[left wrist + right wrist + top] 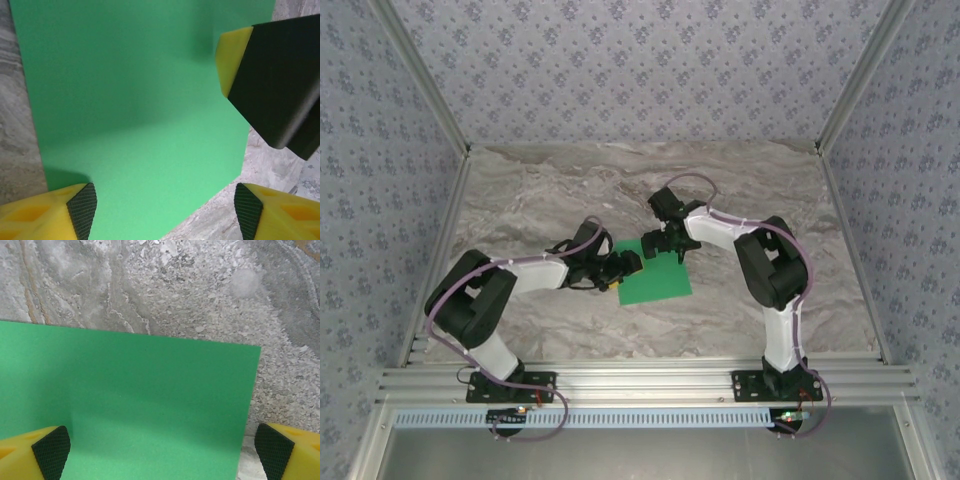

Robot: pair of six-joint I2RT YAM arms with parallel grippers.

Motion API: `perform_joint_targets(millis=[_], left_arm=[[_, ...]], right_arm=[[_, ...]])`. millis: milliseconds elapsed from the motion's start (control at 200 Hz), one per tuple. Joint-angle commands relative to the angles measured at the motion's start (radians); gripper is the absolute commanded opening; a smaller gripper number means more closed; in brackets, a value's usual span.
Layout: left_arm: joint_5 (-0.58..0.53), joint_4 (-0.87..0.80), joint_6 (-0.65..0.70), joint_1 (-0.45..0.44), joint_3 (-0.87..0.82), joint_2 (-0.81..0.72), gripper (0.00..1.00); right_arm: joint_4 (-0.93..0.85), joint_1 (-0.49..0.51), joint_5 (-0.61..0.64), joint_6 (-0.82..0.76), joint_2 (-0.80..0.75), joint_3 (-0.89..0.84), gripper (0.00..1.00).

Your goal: Fold a paper plane with a square sheet of paper (fold left side to right side)

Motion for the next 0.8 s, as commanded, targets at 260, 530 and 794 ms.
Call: perform_joint_targets(millis=[260, 530, 794], left_arm=[[-0.060, -0.041, 0.009, -0.003, -0.016, 0.036, 0.55], [-0.075, -0.041, 0.007, -0.004, -0.031, 0.031, 0.52], [-0.076, -0.035, 0.018, 0.001, -0.035, -0.040, 0.53]], right_arm=[[0.002, 0.073, -0.173, 0.023, -0.047, -0.069, 1.00], [-0.024, 0.109, -0.172, 0.020, -0.066, -0.076, 0.99], [-0.041, 0.108, -0.207, -0.005, -0.081, -0.085, 0.70]])
